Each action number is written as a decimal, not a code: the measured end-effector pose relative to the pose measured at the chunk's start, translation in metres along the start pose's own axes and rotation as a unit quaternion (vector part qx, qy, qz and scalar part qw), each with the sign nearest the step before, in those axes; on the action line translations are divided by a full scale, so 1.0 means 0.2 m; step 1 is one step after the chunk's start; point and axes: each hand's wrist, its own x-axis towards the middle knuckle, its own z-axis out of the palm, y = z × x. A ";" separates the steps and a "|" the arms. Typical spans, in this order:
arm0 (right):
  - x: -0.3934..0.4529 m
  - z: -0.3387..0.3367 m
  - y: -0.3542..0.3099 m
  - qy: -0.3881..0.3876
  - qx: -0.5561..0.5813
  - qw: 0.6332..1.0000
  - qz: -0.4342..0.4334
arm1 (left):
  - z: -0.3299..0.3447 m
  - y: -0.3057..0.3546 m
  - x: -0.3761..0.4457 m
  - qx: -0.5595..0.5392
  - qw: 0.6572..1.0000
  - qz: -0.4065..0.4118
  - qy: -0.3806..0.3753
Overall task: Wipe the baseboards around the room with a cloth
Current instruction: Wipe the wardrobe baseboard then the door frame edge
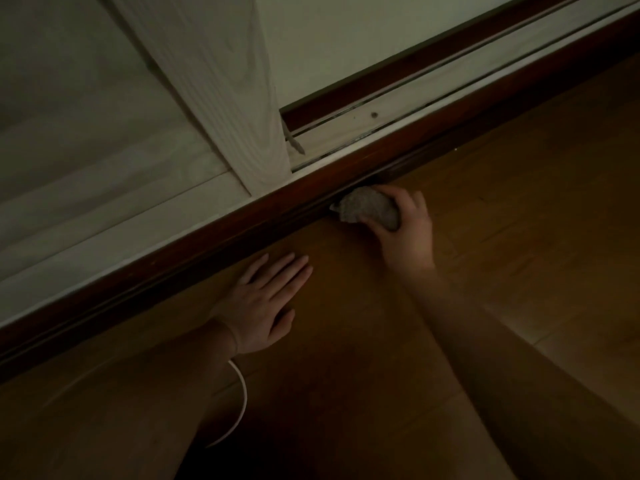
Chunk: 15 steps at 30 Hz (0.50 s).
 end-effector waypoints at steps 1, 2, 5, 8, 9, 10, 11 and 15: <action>0.03 -0.04 0.02 -0.004 -0.010 1.000 0.003 | 0.00 0.00 0.00 0.003 1.000 -0.001 -0.002; 0.06 -0.08 0.04 -0.004 -0.020 1.000 0.005 | 0.00 0.00 0.00 0.007 1.000 0.000 -0.002; 0.15 -0.17 0.11 0.004 -0.047 0.999 0.014 | 0.00 0.00 -0.01 0.008 1.000 -0.001 -0.001; 0.25 -0.26 0.19 0.039 -0.063 0.995 0.068 | 0.00 -0.01 -0.01 0.009 1.000 0.001 -0.003; 0.27 -0.29 0.22 0.064 -0.051 0.991 0.101 | 0.00 -0.01 -0.01 0.011 1.000 0.002 -0.007; 0.30 -0.31 0.24 0.089 -0.032 0.986 0.135 | 0.00 -0.01 -0.01 0.011 1.000 0.001 -0.011; 0.30 -0.32 0.26 0.110 -0.014 0.981 0.160 | -0.01 -0.01 -0.01 0.010 1.000 0.000 -0.015; 0.16 -0.22 0.18 0.119 0.035 0.979 0.164 | -0.01 0.00 -0.01 0.002 1.000 0.000 -0.013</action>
